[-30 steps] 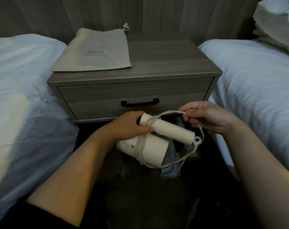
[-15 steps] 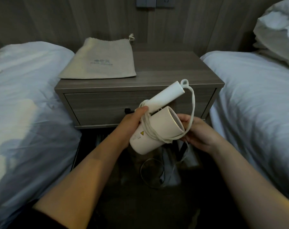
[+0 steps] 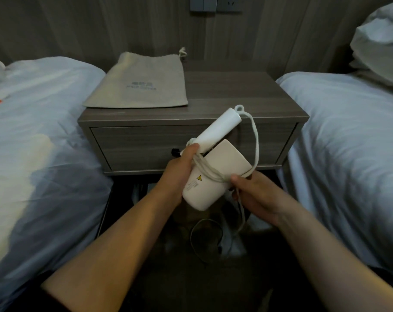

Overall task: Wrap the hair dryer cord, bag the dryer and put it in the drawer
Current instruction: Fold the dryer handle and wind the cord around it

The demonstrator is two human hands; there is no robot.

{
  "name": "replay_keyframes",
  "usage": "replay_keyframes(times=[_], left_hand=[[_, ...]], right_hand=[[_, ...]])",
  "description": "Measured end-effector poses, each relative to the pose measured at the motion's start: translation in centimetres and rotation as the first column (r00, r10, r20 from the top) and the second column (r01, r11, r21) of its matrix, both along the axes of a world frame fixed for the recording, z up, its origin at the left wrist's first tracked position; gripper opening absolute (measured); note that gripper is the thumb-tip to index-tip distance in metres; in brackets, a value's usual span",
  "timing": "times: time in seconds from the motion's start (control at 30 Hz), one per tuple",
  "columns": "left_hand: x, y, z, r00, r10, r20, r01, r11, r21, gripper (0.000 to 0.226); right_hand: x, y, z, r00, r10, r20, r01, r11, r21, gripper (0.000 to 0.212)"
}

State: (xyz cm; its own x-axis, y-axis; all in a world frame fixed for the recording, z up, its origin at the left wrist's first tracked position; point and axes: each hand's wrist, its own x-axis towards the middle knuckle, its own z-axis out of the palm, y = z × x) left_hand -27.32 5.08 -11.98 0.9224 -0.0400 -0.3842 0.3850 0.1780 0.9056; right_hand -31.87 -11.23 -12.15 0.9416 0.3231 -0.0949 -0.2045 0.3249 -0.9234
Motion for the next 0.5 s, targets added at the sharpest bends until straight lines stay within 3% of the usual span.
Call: replay_keyframes(times=[0.07,0.27,0.4,0.5], left_hand=[[-0.2,-0.1,-0.3,1.0,0.021,-0.013,-0.021,0.999,0.033,0.034],[-0.4,-0.4,-0.5,0.999,-0.037,-0.01,0.038,0.984,0.174,0.056],[-0.4,0.0,0.4,0.976,-0.217,0.031,0.213,0.973,0.093,0.052],[-0.5,0.5,0.6,0.935,-0.346,0.072,0.345,0.938,0.03,0.058]], right_hand=[[-0.3,1.0,-0.5,0.996,-0.085,-0.001,0.085,0.992,-0.095,0.017],[-0.1,1.5,-0.7,0.979,-0.174,-0.106,0.169,0.984,-0.05,0.013],[0.3,1.1,-0.2,0.962,-0.224,-0.158,0.229,0.973,0.013,0.032],[0.4,0.7,0.3,0.955,-0.226,-0.192,0.252,0.96,0.122,0.027]])
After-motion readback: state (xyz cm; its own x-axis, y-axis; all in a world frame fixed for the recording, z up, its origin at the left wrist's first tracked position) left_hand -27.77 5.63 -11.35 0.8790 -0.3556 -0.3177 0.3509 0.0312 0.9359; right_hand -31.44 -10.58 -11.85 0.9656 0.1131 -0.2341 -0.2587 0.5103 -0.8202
